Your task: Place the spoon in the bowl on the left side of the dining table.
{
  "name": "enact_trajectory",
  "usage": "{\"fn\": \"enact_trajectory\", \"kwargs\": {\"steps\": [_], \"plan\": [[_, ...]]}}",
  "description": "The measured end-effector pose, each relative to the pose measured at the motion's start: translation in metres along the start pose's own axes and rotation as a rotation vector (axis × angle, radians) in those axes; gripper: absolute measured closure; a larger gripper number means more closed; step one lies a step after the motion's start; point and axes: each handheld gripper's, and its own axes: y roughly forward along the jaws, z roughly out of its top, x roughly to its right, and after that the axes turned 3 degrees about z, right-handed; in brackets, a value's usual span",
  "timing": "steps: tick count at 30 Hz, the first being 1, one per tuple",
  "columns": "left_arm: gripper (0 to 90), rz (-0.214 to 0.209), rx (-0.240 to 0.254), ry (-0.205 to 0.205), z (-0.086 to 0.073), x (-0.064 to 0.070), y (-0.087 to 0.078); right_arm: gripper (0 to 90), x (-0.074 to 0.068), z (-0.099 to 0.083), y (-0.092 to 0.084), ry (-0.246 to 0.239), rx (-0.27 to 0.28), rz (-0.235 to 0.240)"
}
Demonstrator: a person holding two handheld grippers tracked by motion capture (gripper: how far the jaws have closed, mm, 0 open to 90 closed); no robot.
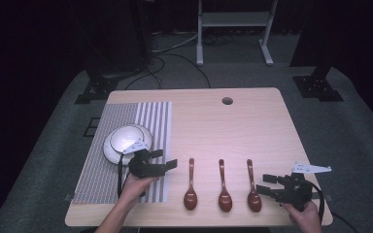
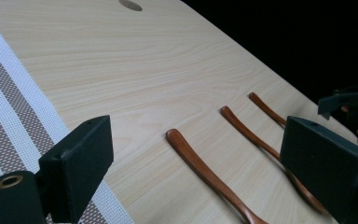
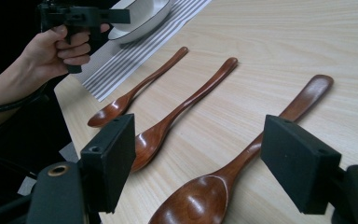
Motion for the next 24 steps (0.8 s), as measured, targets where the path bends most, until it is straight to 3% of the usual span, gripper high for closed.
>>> {"fn": "enact_trajectory", "kwargs": {"steps": [12, 16, 24], "plan": [[8.7, -0.009, -0.039, 0.015, -0.004, 0.002, 0.009, 25.4, -0.009, 0.004, 0.011, -0.017, -0.018, 0.042], [8.6, -0.021, -0.056, 0.028, -0.005, 0.002, 0.012, 25.6, -0.016, 0.011, 0.024, -0.038, -0.052, 0.067], [8.6, -0.021, -0.053, 0.016, -0.005, 0.000, 0.011, 25.8, -0.025, 0.021, 0.051, -0.059, -0.111, 0.131]]}}
